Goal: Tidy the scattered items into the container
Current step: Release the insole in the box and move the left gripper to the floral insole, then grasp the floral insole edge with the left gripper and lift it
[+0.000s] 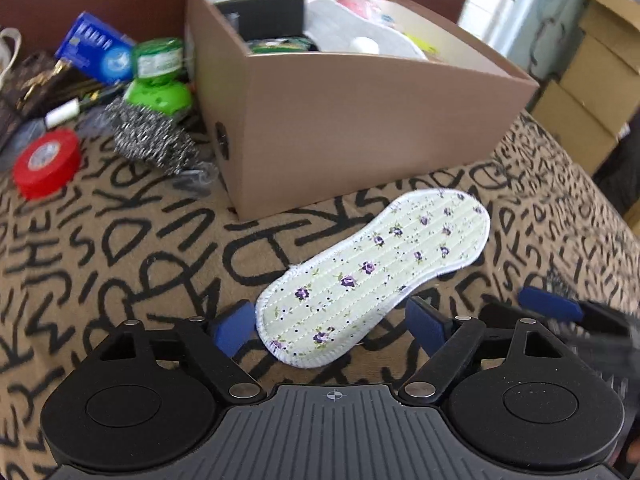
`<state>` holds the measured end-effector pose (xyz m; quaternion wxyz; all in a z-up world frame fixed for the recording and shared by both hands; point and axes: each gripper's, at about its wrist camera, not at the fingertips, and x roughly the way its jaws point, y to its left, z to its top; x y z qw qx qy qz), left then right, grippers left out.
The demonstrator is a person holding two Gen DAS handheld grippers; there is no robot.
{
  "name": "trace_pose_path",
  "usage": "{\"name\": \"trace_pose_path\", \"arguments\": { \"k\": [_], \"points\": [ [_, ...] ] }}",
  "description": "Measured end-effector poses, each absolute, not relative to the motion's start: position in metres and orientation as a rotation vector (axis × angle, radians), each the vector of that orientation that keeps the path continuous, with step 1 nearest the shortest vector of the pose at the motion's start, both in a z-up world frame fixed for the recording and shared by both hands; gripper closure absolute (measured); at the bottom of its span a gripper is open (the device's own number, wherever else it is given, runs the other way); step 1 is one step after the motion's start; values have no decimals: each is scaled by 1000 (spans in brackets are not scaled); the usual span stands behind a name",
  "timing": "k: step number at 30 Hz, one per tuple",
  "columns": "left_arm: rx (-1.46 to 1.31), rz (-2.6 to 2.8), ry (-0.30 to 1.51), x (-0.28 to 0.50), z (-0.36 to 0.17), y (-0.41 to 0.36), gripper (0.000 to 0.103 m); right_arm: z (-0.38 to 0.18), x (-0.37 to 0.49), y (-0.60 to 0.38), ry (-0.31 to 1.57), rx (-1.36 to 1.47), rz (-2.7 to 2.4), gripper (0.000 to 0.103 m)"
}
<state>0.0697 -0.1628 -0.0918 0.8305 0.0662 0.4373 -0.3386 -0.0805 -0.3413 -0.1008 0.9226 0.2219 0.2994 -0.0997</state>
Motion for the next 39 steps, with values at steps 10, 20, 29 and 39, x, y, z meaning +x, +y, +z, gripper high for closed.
{"name": "trace_pose_path", "arguments": {
  "k": [10,20,29,39],
  "points": [
    [250,-760,920,59,-93,-168,34,-109,-49,-352,582,583,-165,37],
    [355,-772,872,54,-102,-195,31,-127,-24,-372,554,782,-107,81],
    [306,-750,859,49,-97,-192,21,-113,-29,-369,544,739,-82,90],
    [242,-780,847,37,-83,-184,78,-75,-47,-333,518,483,-75,92]
  ]
}}
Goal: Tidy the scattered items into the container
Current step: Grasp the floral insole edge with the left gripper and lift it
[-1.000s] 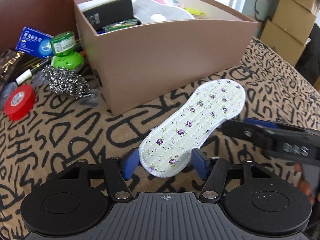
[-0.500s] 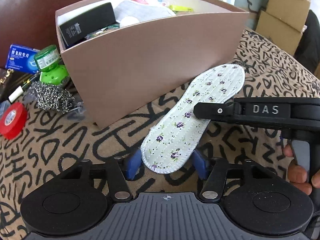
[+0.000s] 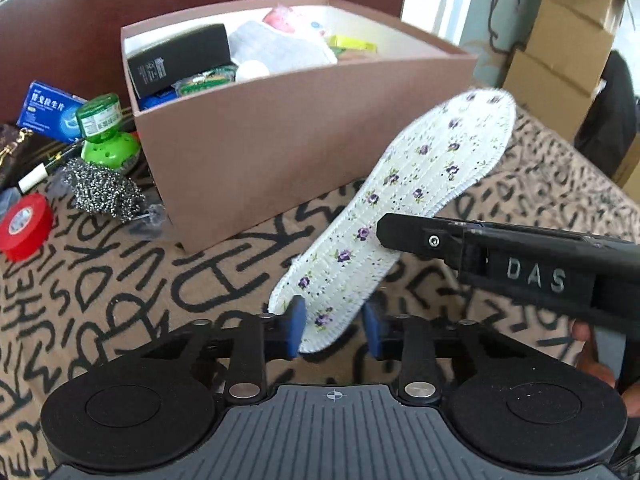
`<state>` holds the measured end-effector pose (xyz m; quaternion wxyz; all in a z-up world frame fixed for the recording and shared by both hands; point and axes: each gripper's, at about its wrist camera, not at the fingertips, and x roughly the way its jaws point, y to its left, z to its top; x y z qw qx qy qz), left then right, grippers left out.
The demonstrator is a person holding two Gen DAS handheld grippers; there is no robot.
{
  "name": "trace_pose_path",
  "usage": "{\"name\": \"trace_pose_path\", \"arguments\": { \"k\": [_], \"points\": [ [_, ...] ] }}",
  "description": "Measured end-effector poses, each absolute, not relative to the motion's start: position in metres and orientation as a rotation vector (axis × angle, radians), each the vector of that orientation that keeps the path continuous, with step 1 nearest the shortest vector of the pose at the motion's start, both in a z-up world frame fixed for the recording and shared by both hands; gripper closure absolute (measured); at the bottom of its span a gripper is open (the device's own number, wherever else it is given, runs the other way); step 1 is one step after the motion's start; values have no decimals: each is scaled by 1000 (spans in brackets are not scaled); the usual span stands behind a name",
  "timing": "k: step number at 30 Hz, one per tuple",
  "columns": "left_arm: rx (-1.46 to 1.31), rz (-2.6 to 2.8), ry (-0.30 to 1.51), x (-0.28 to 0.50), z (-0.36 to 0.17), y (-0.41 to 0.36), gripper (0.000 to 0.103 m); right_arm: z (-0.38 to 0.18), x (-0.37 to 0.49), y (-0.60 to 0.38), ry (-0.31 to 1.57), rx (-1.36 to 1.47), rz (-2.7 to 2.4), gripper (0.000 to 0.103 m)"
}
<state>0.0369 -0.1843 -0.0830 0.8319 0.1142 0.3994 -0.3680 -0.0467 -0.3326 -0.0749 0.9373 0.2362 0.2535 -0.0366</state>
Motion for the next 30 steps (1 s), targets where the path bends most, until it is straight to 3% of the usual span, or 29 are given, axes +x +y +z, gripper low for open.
{"name": "trace_pose_path", "arguments": {
  "k": [2,3,6,16,17,18,19,21,22,27,30],
  "points": [
    [228,-784,844,33,-80,-182,78,-65,-52,-326,502,438,-64,94],
    [221,-790,842,31,-78,-182,60,-61,-54,-322,494,420,-61,95],
    [204,-777,791,24,-71,-183,29,-53,-56,-314,476,374,-67,97],
    [196,-808,680,15,-65,-191,26,-40,-55,-315,473,374,-52,98],
    [211,-805,675,16,-68,-192,27,-39,-55,-316,471,381,-46,99],
    [221,-809,685,18,-70,-193,35,-37,-54,-316,468,383,-41,99],
    [223,-816,704,20,-73,-193,57,-35,-54,-316,465,375,-38,100],
    [195,-832,757,28,-79,-194,77,-33,-53,-316,468,352,-35,100],
    [174,-829,771,31,-80,-194,82,-33,-52,-316,472,347,-31,100],
    [154,-817,787,38,-82,-194,90,-32,-48,-316,489,317,-25,100],
    [166,-810,787,38,-83,-196,90,-33,-42,-315,510,281,-36,93]
  ]
}}
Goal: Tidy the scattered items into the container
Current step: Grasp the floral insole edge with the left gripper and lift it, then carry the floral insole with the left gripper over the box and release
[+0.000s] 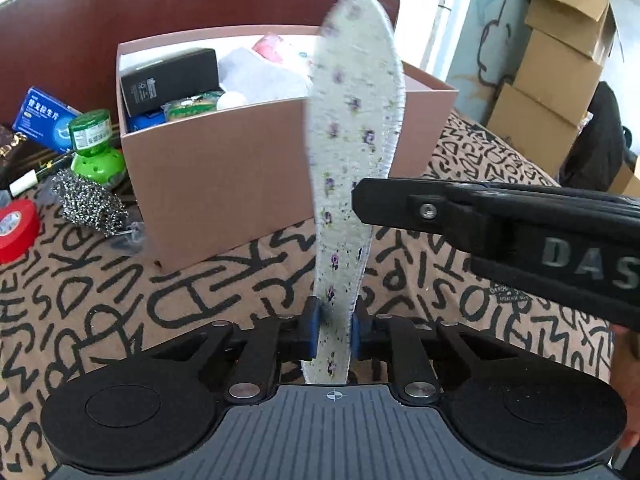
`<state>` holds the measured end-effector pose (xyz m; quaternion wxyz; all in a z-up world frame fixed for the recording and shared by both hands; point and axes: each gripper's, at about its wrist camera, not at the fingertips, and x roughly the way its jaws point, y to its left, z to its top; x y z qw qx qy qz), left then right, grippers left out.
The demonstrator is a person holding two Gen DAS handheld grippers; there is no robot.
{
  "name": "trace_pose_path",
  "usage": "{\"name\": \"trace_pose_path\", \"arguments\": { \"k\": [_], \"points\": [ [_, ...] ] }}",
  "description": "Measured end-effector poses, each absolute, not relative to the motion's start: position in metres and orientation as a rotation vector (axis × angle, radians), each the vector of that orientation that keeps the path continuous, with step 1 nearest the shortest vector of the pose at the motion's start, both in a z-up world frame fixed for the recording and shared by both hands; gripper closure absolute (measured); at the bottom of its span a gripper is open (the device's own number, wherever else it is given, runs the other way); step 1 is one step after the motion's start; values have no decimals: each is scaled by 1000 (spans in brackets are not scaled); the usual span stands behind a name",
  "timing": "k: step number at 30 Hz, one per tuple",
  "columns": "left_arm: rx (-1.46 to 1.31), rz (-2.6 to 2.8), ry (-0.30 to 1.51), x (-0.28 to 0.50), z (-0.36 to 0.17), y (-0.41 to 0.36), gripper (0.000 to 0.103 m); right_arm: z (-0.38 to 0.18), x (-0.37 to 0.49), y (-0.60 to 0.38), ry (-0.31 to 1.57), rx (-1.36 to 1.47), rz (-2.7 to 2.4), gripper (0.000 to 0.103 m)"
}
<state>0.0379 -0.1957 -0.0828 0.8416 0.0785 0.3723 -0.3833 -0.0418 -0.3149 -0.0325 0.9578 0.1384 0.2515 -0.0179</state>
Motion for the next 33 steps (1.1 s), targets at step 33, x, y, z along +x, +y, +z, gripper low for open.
{"name": "trace_pose_path", "arguments": {
  "k": [33],
  "points": [
    [120,-683,539,75,65,-220,102,110,-7,-321,244,74,-12,95]
  ]
}}
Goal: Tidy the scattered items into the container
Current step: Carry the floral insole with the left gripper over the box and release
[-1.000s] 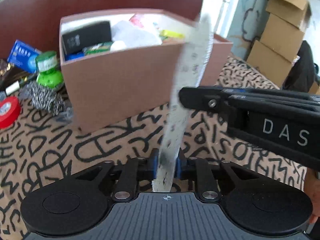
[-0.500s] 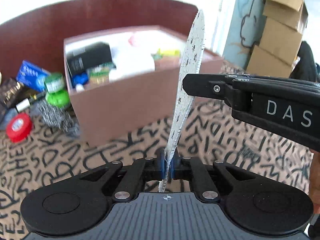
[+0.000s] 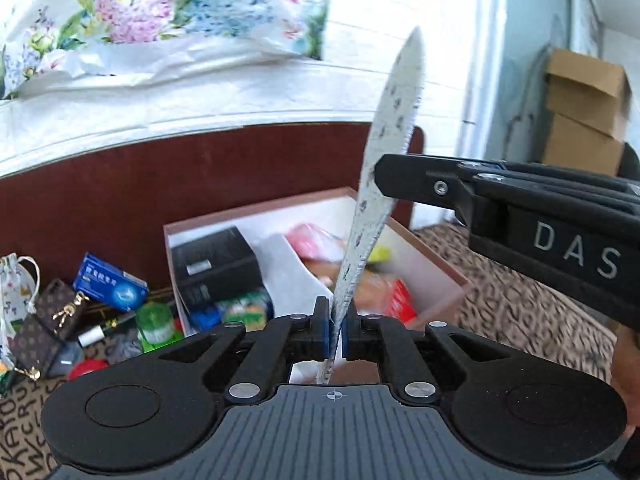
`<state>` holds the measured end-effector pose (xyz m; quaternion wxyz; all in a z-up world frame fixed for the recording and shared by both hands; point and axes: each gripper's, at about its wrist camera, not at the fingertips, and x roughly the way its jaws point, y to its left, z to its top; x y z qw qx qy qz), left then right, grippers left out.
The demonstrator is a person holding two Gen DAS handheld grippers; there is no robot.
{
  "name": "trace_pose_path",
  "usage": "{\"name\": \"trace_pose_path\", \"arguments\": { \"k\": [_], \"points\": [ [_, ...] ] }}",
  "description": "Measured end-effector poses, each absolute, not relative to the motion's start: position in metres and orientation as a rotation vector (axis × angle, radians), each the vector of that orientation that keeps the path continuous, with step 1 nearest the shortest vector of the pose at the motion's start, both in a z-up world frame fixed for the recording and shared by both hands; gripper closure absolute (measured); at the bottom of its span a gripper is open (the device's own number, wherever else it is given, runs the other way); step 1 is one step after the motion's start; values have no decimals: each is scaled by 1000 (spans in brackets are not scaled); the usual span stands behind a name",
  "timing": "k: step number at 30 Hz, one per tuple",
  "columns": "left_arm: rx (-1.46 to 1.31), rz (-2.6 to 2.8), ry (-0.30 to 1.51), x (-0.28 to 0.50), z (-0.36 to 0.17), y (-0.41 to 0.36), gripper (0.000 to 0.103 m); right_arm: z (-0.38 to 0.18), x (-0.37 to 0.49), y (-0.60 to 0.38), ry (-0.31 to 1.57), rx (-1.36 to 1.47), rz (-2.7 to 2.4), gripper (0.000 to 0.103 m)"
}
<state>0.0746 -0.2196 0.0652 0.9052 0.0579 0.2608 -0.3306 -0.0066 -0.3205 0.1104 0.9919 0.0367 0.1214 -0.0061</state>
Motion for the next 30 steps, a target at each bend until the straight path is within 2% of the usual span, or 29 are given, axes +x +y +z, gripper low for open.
{"name": "trace_pose_path", "arguments": {
  "k": [5,11,12,13,14,15,16,18,20,22,24,26,30],
  "points": [
    [149,-626,570,113,57,-236,101,100,40,-332,288,98,-9,95],
    [168,-573,653,160,23,-257,97,54,86,-362,356,131,-22,93],
    [179,-573,673,167,15,-262,93,44,93,-368,378,138,-34,93],
    [195,-581,704,173,6,-267,69,33,100,-374,414,145,-50,90],
    [208,-584,738,177,-3,-271,61,22,106,-379,461,150,-68,88],
    [213,-585,760,179,-10,-273,47,11,111,-384,506,154,-89,86],
    [212,-599,761,179,-16,-272,37,0,113,-388,537,157,-110,79],
    [205,-614,735,176,-21,-270,27,-15,112,-395,562,161,-133,74],
    [234,-614,708,173,-23,-270,23,-24,110,-401,572,181,-148,51],
    [259,-603,687,172,-26,-271,16,-30,112,-403,581,176,-174,38],
    [265,-598,680,172,-28,-271,14,-33,115,-404,587,167,-187,37],
    [253,-596,692,175,-29,-269,11,-34,116,-403,586,172,-196,27],
    [232,-596,702,174,-24,-263,8,-31,111,-403,577,196,-197,19]
  ]
}}
